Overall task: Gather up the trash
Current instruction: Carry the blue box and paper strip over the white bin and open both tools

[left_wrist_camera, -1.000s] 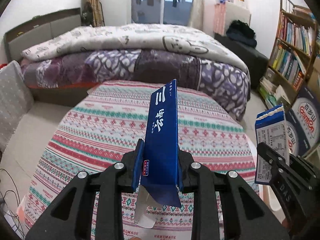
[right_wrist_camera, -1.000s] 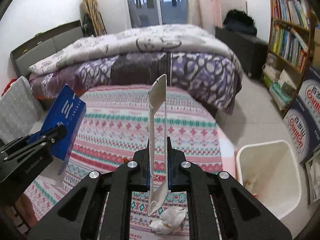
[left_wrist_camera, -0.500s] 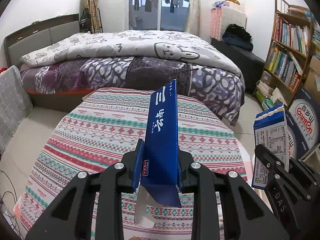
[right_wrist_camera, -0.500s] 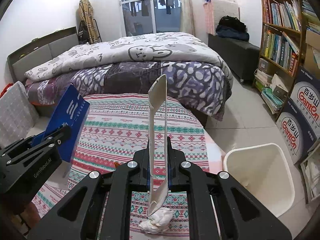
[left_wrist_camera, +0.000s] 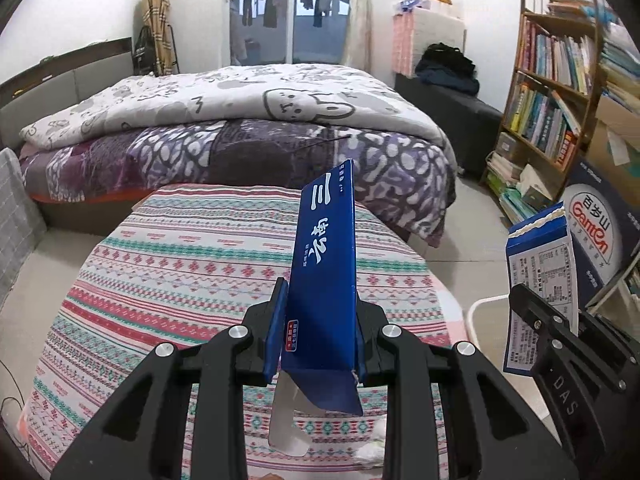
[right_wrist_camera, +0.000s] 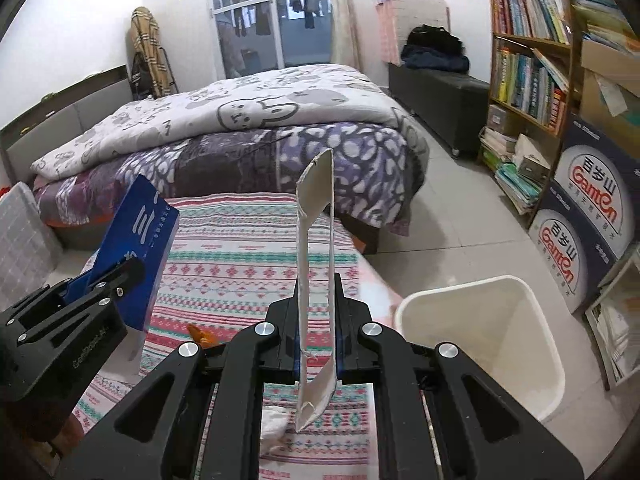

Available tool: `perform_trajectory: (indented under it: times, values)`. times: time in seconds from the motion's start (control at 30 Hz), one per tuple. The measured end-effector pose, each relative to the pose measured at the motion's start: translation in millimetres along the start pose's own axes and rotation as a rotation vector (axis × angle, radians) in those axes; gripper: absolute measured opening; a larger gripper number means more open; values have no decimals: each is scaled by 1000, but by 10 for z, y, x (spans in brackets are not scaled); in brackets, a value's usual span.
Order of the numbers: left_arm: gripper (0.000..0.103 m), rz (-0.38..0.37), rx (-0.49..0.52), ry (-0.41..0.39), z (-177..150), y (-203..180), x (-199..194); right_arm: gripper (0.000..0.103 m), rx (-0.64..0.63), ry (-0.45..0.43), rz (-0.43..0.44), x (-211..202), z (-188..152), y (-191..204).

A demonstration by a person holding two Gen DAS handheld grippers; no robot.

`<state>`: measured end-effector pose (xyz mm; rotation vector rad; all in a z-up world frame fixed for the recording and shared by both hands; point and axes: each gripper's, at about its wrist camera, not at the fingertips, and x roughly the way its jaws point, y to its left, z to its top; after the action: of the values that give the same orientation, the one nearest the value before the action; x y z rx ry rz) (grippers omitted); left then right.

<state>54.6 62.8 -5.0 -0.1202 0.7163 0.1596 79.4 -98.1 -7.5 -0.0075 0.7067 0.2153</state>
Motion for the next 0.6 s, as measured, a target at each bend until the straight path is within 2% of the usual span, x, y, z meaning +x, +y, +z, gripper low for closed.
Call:
perform_trajectory:
  times: [0.6]
  values:
    - [28, -119, 100, 13, -59, -792, 42, 10, 163, 56, -149, -30, -17, -943]
